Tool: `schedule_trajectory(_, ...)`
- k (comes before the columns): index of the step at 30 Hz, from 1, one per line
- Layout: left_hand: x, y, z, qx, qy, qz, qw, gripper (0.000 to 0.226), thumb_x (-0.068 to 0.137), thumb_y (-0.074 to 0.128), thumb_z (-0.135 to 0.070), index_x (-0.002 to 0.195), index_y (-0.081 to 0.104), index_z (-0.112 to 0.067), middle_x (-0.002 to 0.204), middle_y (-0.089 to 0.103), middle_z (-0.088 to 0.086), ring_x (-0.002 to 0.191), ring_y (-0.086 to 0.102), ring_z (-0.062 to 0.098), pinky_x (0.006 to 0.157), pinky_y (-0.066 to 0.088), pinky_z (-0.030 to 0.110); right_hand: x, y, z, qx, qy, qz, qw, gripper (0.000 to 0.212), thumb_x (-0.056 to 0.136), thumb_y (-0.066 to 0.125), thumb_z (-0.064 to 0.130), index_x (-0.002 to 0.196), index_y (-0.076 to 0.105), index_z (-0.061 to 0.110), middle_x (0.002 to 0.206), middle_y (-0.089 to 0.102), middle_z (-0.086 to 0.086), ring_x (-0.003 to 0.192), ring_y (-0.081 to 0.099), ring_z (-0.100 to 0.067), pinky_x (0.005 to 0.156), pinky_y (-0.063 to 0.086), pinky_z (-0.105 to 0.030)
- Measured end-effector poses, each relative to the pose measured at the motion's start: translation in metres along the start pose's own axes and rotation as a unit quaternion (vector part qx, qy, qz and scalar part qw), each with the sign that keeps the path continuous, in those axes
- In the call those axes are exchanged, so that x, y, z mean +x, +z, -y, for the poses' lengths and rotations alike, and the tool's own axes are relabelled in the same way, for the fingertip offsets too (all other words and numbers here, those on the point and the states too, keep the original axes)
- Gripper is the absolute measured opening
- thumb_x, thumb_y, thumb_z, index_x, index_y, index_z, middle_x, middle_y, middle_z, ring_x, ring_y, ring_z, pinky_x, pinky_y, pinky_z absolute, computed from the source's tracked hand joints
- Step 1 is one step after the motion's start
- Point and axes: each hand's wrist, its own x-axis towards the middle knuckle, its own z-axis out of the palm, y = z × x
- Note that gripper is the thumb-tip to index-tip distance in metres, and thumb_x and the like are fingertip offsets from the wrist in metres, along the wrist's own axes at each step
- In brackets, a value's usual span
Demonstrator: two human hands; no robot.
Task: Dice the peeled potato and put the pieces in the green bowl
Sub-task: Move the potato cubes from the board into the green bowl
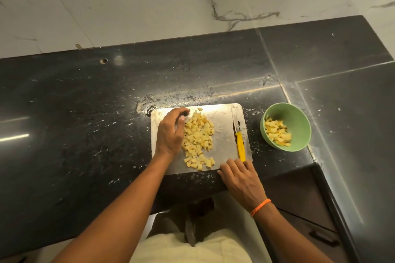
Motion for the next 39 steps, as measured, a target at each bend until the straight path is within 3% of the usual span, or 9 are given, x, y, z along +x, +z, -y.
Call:
schedule_trajectory(5, -0.001, -0.001, -0.002, 0.022, 0.011, -0.006, 1.0, 0.03, 0.109, 0.046, -0.027, 0.125, 0.069, -0.014, 0.117, 0.073, -0.002, 0.11, 0.069, 0.014, 0.09, 0.06, 0.048, 0.002, -0.001, 0.001, 0.022, 0.003, -0.007, 1.0, 0.025, 0.109, 0.04, 0.031, 0.104, 0.061, 0.018, 0.098, 0.055, -0.004, 0.083, 0.052, -0.022, 0.076, 0.043, -0.038)
schedule_trajectory(10, -0.001, -0.001, -0.004, 0.023, 0.009, -0.007, 1.0, 0.03, 0.108, 0.046, -0.025, 0.125, 0.069, -0.015, 0.116, 0.073, -0.002, 0.11, 0.069, 0.015, 0.091, 0.06, 0.048, 0.056, -0.019, 0.008, 0.106, 0.043, -0.117, 0.986, 0.003, 0.1, 0.061, 0.014, 0.099, 0.062, 0.012, 0.09, 0.056, -0.005, 0.077, 0.048, -0.02, 0.068, 0.043, -0.035)
schedule_trajectory(14, -0.001, -0.001, -0.005, 0.015, 0.004, -0.005, 1.0, 0.032, 0.108, 0.044, -0.023, 0.127, 0.069, -0.014, 0.118, 0.073, -0.002, 0.113, 0.068, 0.012, 0.094, 0.059, 0.046, 0.08, -0.015, 0.006, 0.123, 0.069, -0.116, 0.983, 0.027, 0.086, 0.07, 0.001, 0.112, 0.066, 0.007, 0.109, 0.063, -0.01, 0.097, 0.057, -0.025, 0.082, 0.053, -0.036)
schedule_trajectory(17, -0.001, -0.001, -0.006, 0.0, -0.007, -0.006, 1.0, 0.033, 0.109, 0.043, -0.021, 0.129, 0.068, -0.013, 0.12, 0.073, -0.002, 0.115, 0.068, 0.011, 0.097, 0.059, 0.044, 0.074, -0.009, 0.017, 0.14, 0.063, -0.125, 0.98, 0.028, 0.087, 0.072, 0.008, 0.115, 0.068, 0.009, 0.124, 0.059, -0.013, 0.113, 0.055, -0.027, 0.091, 0.053, -0.038)
schedule_trajectory(22, 0.001, -0.005, -0.011, -0.057, -0.025, -0.016, 0.998, 0.036, 0.107, 0.041, -0.012, 0.132, 0.066, -0.01, 0.121, 0.074, 0.0, 0.117, 0.07, 0.014, 0.103, 0.056, 0.038, 0.078, 0.011, 0.043, 0.025, -0.14, -0.03, 0.989, 0.049, 0.104, 0.043, 0.051, 0.14, 0.053, 0.02, 0.145, 0.047, -0.006, 0.131, 0.047, -0.025, 0.11, 0.03, -0.044)
schedule_trajectory(25, 0.0, -0.007, -0.011, -0.053, -0.019, -0.003, 0.998, 0.036, 0.105, 0.042, -0.008, 0.133, 0.065, -0.011, 0.122, 0.074, 0.0, 0.119, 0.069, 0.013, 0.105, 0.055, 0.039, 0.097, 0.015, 0.029, -0.014, -0.138, -0.054, 0.989, 0.042, 0.104, 0.042, 0.049, 0.135, 0.052, 0.024, 0.145, 0.046, -0.005, 0.132, 0.044, -0.025, 0.107, 0.028, -0.044)
schedule_trajectory(33, 0.0, -0.003, -0.008, 0.002, 0.01, 0.0, 1.0, 0.035, 0.108, 0.044, -0.021, 0.135, 0.065, -0.013, 0.13, 0.069, -0.003, 0.124, 0.064, 0.011, 0.103, 0.055, 0.043, 0.115, -0.004, -0.007, 0.155, 0.061, -0.117, 0.979, 0.02, 0.102, 0.055, 0.016, 0.119, 0.063, 0.011, 0.128, 0.057, -0.01, 0.118, 0.052, -0.025, 0.098, 0.045, -0.039)
schedule_trajectory(36, -0.001, 0.01, -0.016, 0.025, -0.002, -0.025, 0.999, 0.036, 0.11, 0.04, -0.022, 0.136, 0.065, -0.016, 0.134, 0.067, -0.003, 0.127, 0.061, 0.01, 0.106, 0.053, 0.042, 0.136, -0.011, -0.005, 0.262, 0.179, -0.128, 0.94, 0.027, 0.106, 0.045, 0.013, 0.13, 0.059, 0.009, 0.132, 0.056, -0.007, 0.126, 0.05, -0.02, 0.107, 0.043, -0.035)
schedule_trajectory(39, -0.003, 0.026, -0.024, 0.03, -0.023, -0.044, 0.998, 0.039, 0.111, 0.038, -0.025, 0.139, 0.064, -0.016, 0.138, 0.067, -0.002, 0.128, 0.061, 0.01, 0.107, 0.052, 0.042, 0.159, -0.009, 0.002, 0.307, 0.166, -0.068, 0.935, 0.039, 0.11, 0.037, 0.024, 0.146, 0.048, 0.014, 0.147, 0.048, -0.004, 0.138, 0.04, -0.015, 0.118, 0.031, -0.028)
